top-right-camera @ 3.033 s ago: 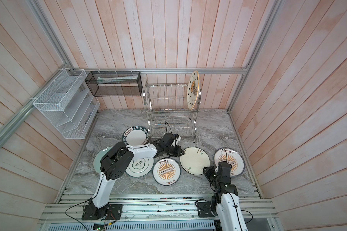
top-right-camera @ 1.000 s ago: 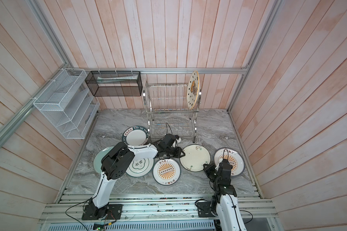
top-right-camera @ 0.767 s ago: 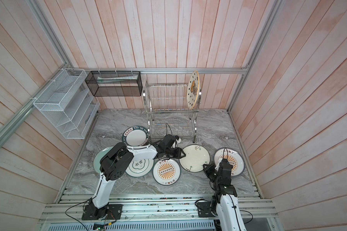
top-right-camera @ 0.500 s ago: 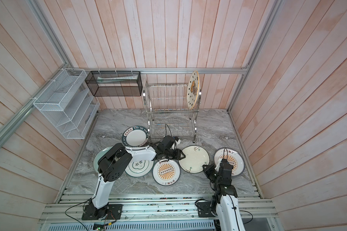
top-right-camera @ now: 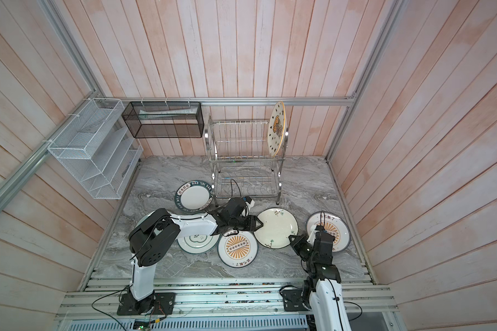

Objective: Load plates into a dish rack
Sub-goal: Pick up the plate from the middle-right of the table.

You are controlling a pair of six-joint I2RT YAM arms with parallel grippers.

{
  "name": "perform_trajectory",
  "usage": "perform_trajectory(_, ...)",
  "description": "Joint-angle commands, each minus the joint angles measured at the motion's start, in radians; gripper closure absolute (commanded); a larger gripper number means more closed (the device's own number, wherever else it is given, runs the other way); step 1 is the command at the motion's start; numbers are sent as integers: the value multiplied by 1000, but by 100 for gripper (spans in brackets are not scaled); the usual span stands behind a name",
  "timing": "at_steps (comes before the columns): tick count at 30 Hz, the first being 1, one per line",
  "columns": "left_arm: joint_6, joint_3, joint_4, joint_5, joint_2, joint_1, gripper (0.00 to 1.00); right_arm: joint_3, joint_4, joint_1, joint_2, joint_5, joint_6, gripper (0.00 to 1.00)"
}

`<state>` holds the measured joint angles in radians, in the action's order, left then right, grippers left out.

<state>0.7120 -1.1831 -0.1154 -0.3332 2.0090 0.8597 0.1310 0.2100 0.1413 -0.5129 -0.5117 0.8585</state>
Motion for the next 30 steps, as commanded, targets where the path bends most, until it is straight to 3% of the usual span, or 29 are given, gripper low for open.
perform_trajectory(1, 10, 20, -68, 28, -46, -9, 48, 53, -77, 7, 19, -66, -21, 100)
perform_trajectory(18, 17, 221, -28, 132, -305, -97, 47, 55, -234, 7, 19, -191, -9, 100)
perform_trajectory(27, -17, 355, 70, 114, -545, -196, 47, 24, -389, 4, -9, -252, 34, 100)
perform_trajectory(30, -23, 407, 57, 45, -602, -245, 47, 44, -407, 3, -35, -270, 13, 100)
